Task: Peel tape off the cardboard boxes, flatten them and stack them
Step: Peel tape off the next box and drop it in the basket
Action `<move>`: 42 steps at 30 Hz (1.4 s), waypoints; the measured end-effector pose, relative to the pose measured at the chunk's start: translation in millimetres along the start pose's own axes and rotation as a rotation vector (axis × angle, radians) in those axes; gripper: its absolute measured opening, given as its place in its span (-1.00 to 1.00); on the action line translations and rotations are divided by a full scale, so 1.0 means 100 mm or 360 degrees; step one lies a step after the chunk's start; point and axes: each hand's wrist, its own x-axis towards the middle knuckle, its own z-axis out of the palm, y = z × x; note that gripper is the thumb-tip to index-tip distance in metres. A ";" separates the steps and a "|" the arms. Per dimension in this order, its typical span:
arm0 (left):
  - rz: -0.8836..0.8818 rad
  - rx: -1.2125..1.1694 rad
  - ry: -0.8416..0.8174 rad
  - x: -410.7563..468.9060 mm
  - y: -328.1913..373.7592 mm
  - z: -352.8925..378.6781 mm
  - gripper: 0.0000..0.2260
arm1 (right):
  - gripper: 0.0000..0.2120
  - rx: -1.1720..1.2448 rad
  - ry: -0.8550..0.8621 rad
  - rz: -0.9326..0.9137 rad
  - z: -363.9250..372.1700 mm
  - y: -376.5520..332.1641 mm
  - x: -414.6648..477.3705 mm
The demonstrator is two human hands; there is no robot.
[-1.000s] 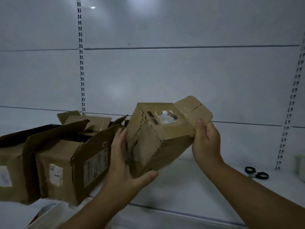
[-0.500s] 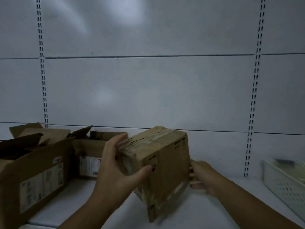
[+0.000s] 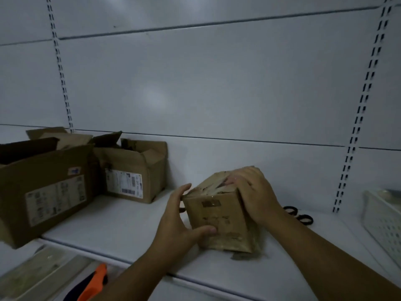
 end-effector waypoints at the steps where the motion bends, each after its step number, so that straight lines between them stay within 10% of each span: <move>1: -0.0053 -0.0035 -0.0032 0.01 0.00 0.01 -0.18 | -0.51 -0.0014 0.0113 -0.0050 0.05 0.09 -0.04; 15: 0.0245 0.0030 -0.0155 0.26 -0.02 0.01 -0.44 | -0.60 0.0238 0.0324 0.0069 0.22 0.30 -0.16; 21: 0.0201 -0.0552 -0.0223 0.31 -0.10 0.07 -0.74 | -0.79 0.0532 0.0232 0.0195 0.14 0.32 -0.13; 29: 0.0232 -0.0448 -0.0288 0.34 -0.16 0.10 -0.44 | -0.78 0.0149 0.0198 -0.0218 0.06 0.18 -0.23; 42: 0.0280 -0.0748 -0.0126 0.30 -0.15 0.05 -0.67 | -0.78 0.0017 0.0104 -0.0381 0.12 0.08 -0.35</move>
